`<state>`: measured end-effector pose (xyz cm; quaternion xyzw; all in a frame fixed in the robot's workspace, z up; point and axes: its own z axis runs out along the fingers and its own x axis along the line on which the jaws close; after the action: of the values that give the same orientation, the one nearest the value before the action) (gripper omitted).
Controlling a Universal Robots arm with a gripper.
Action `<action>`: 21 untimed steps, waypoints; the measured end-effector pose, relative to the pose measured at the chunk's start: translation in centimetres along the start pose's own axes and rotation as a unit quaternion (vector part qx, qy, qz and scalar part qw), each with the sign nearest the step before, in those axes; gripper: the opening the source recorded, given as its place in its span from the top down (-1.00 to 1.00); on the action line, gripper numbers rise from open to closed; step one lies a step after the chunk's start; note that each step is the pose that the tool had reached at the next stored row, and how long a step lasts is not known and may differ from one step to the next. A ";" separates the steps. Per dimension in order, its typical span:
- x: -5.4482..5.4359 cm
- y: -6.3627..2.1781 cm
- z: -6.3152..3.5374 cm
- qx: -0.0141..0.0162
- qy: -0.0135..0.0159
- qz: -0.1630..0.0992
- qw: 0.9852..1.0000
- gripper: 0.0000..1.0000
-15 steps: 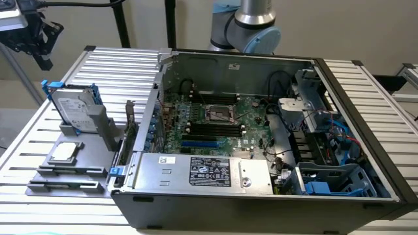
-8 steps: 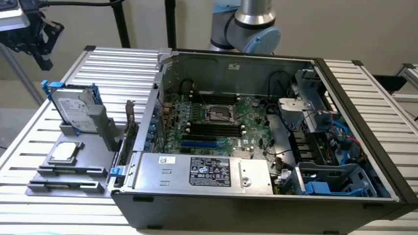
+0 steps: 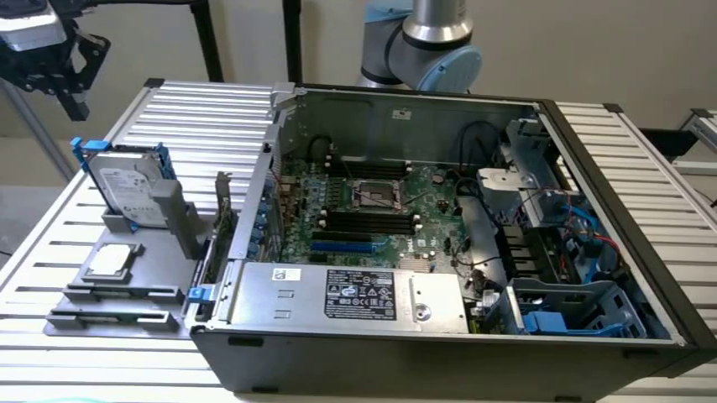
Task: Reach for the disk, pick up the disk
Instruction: 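Pick up the disk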
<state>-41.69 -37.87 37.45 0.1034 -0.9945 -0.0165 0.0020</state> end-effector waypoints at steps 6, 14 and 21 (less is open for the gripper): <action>-0.1 -0.01 0.00 0.000 0.002 -0.049 0.999 0.79; -0.1 -0.03 0.00 0.000 0.004 -0.111 0.994 0.79; -0.1 -0.03 0.00 0.000 0.006 -0.174 0.985 0.79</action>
<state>-41.55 -37.87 37.45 0.2749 -0.9613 -0.0159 0.0048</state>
